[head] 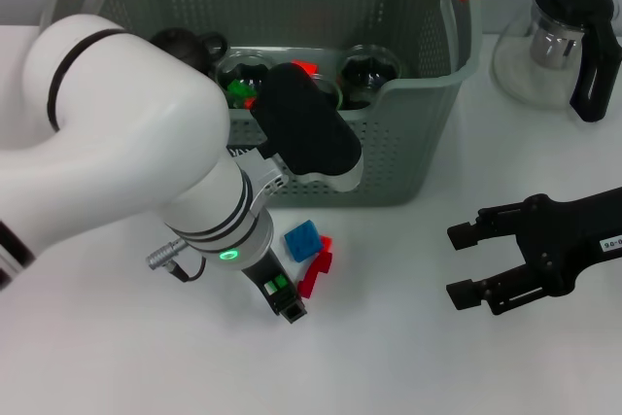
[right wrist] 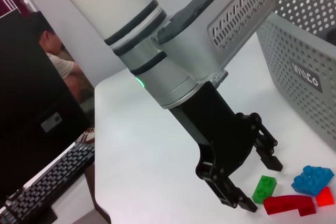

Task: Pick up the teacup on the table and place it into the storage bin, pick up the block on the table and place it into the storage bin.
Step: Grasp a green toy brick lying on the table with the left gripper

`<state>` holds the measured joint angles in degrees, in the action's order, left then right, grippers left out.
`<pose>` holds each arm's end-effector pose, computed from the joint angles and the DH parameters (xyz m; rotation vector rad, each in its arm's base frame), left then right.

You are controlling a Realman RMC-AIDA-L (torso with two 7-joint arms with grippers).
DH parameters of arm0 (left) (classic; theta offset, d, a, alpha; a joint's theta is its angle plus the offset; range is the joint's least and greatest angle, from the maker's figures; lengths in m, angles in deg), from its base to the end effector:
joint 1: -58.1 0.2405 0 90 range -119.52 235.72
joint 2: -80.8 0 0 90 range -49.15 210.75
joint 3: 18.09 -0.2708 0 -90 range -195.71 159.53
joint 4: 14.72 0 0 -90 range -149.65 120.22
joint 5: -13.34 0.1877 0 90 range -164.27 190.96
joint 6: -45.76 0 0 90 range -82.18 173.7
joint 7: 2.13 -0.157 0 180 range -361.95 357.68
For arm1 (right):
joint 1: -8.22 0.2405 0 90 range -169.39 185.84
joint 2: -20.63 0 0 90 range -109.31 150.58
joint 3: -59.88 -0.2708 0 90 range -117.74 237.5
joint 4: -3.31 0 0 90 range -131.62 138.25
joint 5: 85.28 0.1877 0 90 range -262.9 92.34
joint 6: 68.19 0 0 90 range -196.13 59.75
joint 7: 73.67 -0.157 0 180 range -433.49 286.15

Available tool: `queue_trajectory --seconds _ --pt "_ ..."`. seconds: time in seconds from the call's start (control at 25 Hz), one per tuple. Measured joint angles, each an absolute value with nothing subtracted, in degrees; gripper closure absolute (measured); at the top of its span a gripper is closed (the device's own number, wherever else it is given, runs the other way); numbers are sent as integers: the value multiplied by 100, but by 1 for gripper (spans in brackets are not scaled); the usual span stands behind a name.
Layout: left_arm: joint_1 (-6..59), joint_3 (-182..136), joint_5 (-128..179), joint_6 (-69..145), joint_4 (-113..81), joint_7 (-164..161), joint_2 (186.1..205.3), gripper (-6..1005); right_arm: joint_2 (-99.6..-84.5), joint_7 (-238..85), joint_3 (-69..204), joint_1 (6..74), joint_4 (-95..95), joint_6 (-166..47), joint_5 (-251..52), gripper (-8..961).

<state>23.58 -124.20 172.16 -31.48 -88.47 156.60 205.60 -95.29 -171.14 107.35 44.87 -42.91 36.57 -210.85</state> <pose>-0.1846 0.3107 -0.1110 -2.6063 -0.6355 0.7303 0.2242 0.3127 -0.0046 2.9510 -0.6781 -0.3431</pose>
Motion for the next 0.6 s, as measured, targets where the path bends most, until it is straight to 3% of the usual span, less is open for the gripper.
queue_trajectory --seconds 0.6 --pt "2348 -12427 17221 -3096 -8774 15669 20560 298 -9530 -17105 10734 4468 -4297 3657 -21059 26"
